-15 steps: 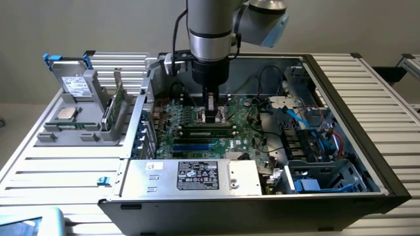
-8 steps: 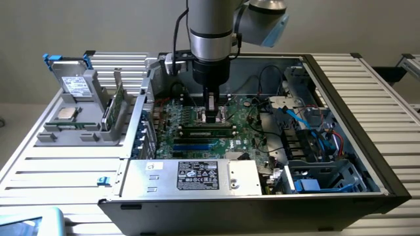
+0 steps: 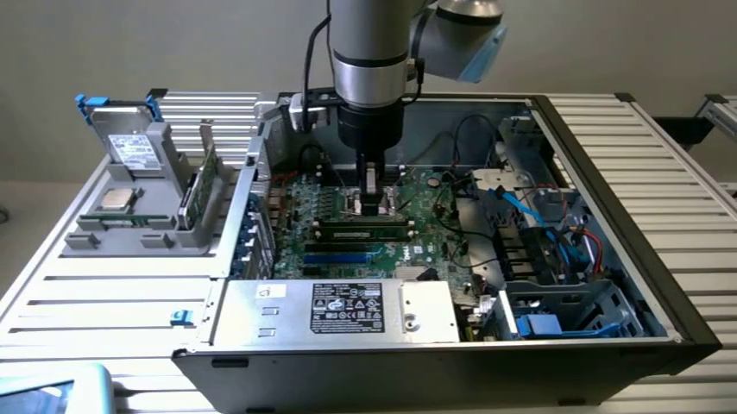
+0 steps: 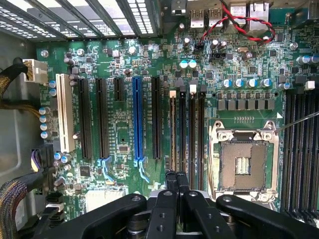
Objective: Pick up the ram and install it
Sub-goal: 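Press down the ram until it locks into place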
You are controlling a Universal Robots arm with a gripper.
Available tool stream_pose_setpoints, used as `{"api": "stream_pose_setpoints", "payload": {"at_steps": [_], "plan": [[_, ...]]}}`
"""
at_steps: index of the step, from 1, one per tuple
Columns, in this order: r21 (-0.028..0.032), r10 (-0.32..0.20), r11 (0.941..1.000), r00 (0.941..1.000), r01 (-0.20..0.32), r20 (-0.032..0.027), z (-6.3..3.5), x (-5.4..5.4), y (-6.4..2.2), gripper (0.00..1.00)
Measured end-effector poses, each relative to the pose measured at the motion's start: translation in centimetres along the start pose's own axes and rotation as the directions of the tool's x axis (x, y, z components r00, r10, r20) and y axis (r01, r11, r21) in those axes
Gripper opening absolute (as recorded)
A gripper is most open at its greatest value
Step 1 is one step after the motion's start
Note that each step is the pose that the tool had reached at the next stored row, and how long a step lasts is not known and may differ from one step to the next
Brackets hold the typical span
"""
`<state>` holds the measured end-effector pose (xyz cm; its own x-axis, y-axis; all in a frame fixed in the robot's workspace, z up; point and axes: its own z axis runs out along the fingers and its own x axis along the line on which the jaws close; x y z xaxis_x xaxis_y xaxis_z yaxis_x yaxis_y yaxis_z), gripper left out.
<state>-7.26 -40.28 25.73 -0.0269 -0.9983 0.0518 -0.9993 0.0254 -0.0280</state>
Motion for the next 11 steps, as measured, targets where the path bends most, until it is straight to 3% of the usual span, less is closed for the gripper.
{"api": "stream_pose_setpoints", "payload": {"at_steps": [5,11], "plan": [[-0.0029,0.057,0.9984,0.9984,-0.057,-0.0016,0.00,0.00,0.00,0.11],[-0.0073,0.147,0.9892,0.9892,-0.147,-0.0047,0.00,0.00,0.00,0.11]]}}
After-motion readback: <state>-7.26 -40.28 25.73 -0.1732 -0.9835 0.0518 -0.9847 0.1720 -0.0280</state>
